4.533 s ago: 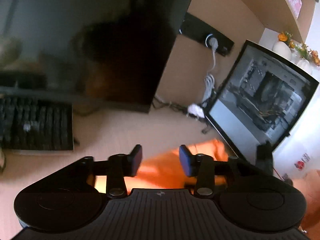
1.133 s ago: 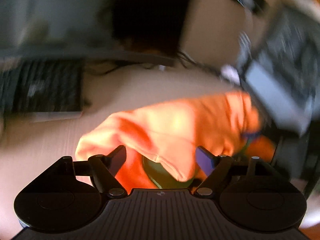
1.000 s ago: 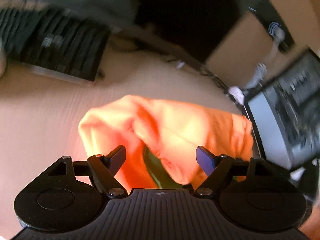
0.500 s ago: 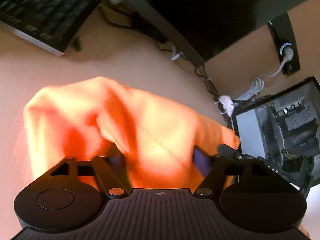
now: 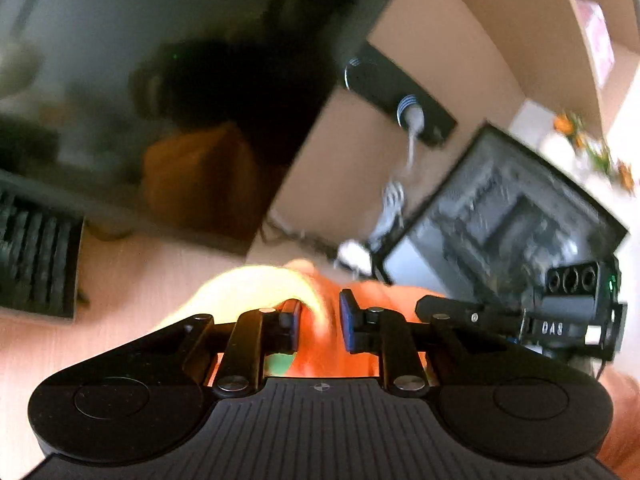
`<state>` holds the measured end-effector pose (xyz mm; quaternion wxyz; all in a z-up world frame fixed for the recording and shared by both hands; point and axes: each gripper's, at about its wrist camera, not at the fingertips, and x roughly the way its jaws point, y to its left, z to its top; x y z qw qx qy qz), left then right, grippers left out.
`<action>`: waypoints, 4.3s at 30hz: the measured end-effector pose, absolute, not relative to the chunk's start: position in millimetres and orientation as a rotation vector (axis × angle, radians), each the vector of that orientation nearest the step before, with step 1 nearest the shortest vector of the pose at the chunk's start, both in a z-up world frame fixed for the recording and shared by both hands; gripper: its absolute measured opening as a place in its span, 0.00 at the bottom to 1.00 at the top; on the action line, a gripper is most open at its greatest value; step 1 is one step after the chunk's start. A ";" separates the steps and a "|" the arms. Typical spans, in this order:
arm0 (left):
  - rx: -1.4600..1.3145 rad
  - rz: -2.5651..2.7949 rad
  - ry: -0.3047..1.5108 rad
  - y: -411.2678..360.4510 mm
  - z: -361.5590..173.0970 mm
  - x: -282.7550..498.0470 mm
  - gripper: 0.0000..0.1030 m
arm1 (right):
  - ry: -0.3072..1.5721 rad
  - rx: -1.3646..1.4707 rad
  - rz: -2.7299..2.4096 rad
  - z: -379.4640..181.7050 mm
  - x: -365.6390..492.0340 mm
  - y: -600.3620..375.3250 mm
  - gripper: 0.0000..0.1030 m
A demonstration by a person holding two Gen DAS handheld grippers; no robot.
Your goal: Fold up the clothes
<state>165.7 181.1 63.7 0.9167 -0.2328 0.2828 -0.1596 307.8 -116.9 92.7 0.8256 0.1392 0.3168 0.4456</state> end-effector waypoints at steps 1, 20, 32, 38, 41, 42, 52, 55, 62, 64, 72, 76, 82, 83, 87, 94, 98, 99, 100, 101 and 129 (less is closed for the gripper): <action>-0.472 -0.324 0.610 179.7 55.3 155.6 0.23 | 0.699 0.290 0.948 86.1 299.2 -119.9 0.53; -0.333 -0.331 0.841 161.8 21.1 112.0 0.46 | 0.703 -0.081 0.992 87.1 220.0 -105.6 0.60; -0.424 -0.339 0.642 155.2 50.4 176.1 0.76 | 0.817 -0.157 0.782 20.4 302.7 -41.4 0.60; -0.475 -0.413 0.922 126.1 -28.9 170.7 0.75 | 0.838 -0.353 0.795 -14.7 241.6 -74.0 0.64; -0.489 -0.427 0.972 119.9 -50.2 161.6 0.77 | 0.765 -0.492 0.781 -18.8 215.2 -74.4 0.65; -0.494 -0.431 0.978 119.1 -49.5 162.3 0.77 | 0.765 -0.507 0.780 -17.4 212.0 -73.5 0.65; -0.509 -0.403 0.969 114.5 -46.9 161.6 0.81 | 0.650 -0.254 0.762 59.4 235.4 -104.6 0.81; -0.515 -0.399 0.967 117.8 -46.7 156.6 0.81 | 0.740 -0.301 0.650 28.3 251.7 -103.9 0.81; -0.514 -0.397 0.967 118.5 -50.7 162.9 0.87 | 0.823 -0.396 0.597 -34.3 238.1 -102.9 0.88; -0.454 -0.375 0.954 118.2 -50.2 176.9 0.89 | 0.806 -0.402 0.598 -36.7 247.2 -96.9 0.89; -0.344 -0.257 0.977 131.4 -44.4 210.6 0.90 | 0.705 -0.498 0.571 -35.3 297.9 -58.4 0.92; -0.298 -0.293 0.973 144.2 -31.0 181.8 0.90 | 0.676 -0.512 0.576 -36.0 285.2 -64.8 0.93; -0.521 -0.320 0.763 186.0 8.5 174.4 0.93 | 0.668 -0.505 0.572 -37.4 281.0 -67.7 0.94; -0.561 -0.257 0.741 192.6 6.9 179.0 0.93 | 0.669 -0.513 0.572 -37.0 281.7 -66.4 0.94; -0.679 -0.099 0.787 211.6 -23.8 196.7 0.93 | 0.675 -0.548 0.570 -31.1 282.2 -62.2 0.94; -0.664 -0.126 0.853 190.7 -51.5 188.4 0.93 | 0.549 -0.520 0.668 20.2 246.5 -36.5 0.94; -0.648 -0.117 0.862 194.7 -42.8 185.4 0.93 | 0.579 -0.493 0.811 16.7 226.3 -5.8 0.94; -0.650 -0.112 0.858 198.1 -38.2 182.3 0.93 | 0.607 -0.523 0.831 5.7 223.7 2.0 0.94; -0.646 -0.104 0.839 202.5 -31.6 175.9 0.93 | 0.642 -0.565 0.829 -9.4 223.3 8.0 0.94; -0.643 -0.095 0.819 206.8 -25.1 169.6 0.93 | 0.677 -0.579 0.814 -22.2 225.0 9.9 0.94; -0.623 -0.093 0.797 180.5 -23.0 190.4 0.85 | 0.762 -0.231 0.528 -18.9 298.6 -76.6 0.99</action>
